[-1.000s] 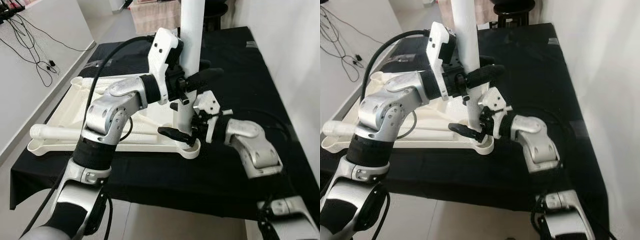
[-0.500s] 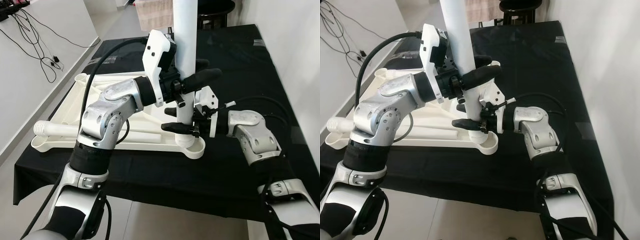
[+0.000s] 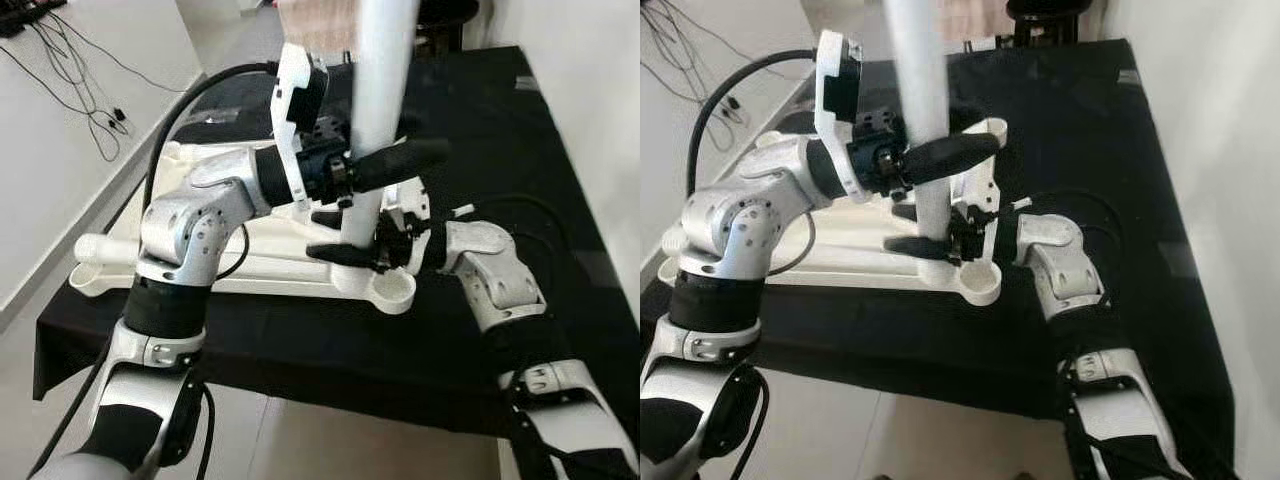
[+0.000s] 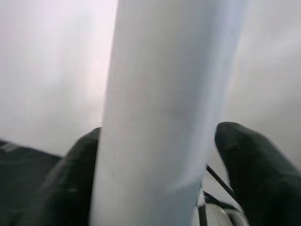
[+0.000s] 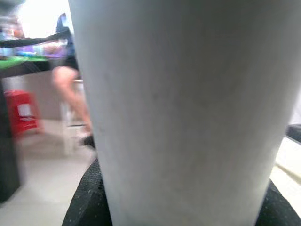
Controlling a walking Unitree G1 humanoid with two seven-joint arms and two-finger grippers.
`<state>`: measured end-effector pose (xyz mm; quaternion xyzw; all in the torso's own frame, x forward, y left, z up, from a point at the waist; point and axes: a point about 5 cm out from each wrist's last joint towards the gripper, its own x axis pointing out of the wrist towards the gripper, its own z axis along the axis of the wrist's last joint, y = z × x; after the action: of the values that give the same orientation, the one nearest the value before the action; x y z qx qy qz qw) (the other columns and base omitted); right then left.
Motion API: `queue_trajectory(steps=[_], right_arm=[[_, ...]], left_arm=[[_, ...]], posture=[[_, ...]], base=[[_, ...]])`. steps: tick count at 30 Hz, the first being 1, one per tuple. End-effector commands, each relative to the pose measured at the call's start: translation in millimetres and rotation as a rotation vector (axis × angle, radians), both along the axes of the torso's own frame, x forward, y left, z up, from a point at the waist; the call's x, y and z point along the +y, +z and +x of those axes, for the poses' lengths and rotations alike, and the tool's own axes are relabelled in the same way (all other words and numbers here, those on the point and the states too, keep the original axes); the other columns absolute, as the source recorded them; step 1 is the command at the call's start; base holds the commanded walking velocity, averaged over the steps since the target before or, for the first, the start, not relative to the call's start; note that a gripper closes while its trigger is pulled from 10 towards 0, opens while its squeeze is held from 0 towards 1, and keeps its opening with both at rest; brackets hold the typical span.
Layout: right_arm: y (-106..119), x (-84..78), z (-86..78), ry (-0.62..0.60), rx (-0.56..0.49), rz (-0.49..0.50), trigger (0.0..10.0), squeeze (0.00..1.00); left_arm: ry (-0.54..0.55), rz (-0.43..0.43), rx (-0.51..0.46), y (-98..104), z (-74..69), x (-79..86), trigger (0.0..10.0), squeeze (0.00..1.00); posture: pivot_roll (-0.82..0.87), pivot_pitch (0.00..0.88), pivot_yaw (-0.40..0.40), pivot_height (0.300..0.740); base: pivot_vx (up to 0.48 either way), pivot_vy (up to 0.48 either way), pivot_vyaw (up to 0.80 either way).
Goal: Building children table
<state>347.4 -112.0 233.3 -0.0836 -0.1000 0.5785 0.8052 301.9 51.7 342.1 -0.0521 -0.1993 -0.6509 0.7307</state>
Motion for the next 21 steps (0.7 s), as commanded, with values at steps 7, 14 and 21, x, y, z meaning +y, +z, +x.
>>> queue_trajectory(steps=[7, 14, 21], right_arm=[[4.4, -17.6, 4.8, -0.183, -0.029, 0.023, 0.0, 0.0], [9.3, -40.6, 6.1, -0.286, -0.057, 0.016, 0.0, 0.0], [-12.1, -46.6, -26.2, -0.116, 0.012, -0.023, 9.1, 0.0]], left_arm=[[0.248, -0.054, -0.011, 8.2, -9.8, 71.4, 10.0, 0.54], [0.402, -0.036, -0.026, 7.6, -29.6, 114.3, 10.0, 0.0], [0.466, 0.16, 0.159, -82.6, -53.3, 100.6, 10.0, 0.0]], posture=[[-0.03, 0.087, 0.108, 0.74], [-0.01, 0.097, 0.093, 0.74], [-0.01, 0.12, 0.089, 0.74]], base=[[0.0, 0.0, 0.0], [0.0, 0.0, 0.0], [0.0, 0.0, 0.0]])
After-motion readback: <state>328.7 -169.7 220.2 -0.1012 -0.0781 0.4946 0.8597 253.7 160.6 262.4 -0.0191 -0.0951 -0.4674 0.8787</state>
